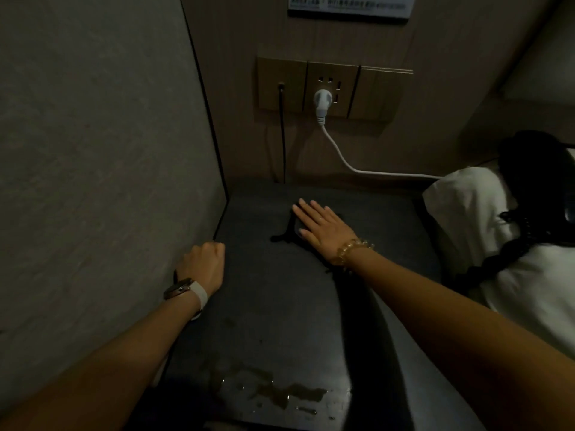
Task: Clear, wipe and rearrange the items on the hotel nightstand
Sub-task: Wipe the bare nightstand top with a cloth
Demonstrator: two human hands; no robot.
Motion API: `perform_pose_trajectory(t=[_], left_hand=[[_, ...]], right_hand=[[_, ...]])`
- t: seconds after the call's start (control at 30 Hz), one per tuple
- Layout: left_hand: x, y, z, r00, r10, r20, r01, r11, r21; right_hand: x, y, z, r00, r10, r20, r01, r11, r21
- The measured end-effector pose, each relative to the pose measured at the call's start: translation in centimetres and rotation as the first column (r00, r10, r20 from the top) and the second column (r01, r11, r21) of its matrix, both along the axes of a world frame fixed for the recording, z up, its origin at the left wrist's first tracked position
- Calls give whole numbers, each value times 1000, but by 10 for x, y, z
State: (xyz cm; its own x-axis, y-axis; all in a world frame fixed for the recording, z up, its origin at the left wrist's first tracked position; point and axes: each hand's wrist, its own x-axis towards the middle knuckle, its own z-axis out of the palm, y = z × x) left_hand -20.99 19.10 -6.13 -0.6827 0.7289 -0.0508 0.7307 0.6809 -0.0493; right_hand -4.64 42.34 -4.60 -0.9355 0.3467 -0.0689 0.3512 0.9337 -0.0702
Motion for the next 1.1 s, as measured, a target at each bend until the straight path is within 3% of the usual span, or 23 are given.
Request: perform_pose_trajectory(t=[0.23, 0.43, 0.57, 0.7, 0.83, 0.9, 1.03, 1.1], left_hand=[[-3, -1, -1, 1000, -19, -23, 19, 1000, -2], [-4, -1, -3, 999, 10, 44, -15, 993, 117], [-2, -1, -2, 1000, 5, 29, -8, 994, 105], [-3, -2, -2, 997, 29, 66, -37, 992, 123], [-2, -3, -1, 973, 87, 215, -148, 945, 291], [-4, -4, -5, 949, 87, 305, -192, 923, 334], [0, -11, -3, 825, 50, 563, -374, 795, 477], [0, -13, -1, 765, 13, 644, -388, 807, 445]], right_hand=[[75, 47, -4, 976, -215, 31, 215, 977, 1], [125, 71, -9, 905, -423, 38, 423, 906, 1], [142, 71, -11, 824, -567, 24, 567, 820, -84], [144, 62, -13, 642, -766, 20, 749, 623, -225], [140, 39, -15, 478, -878, 2, 847, 461, -265], [138, 25, -17, 437, -899, -18, 872, 428, -237], [135, 2, -21, 477, -879, -21, 875, 477, -89], [129, -7, -22, 506, -862, 7, 861, 505, -63]])
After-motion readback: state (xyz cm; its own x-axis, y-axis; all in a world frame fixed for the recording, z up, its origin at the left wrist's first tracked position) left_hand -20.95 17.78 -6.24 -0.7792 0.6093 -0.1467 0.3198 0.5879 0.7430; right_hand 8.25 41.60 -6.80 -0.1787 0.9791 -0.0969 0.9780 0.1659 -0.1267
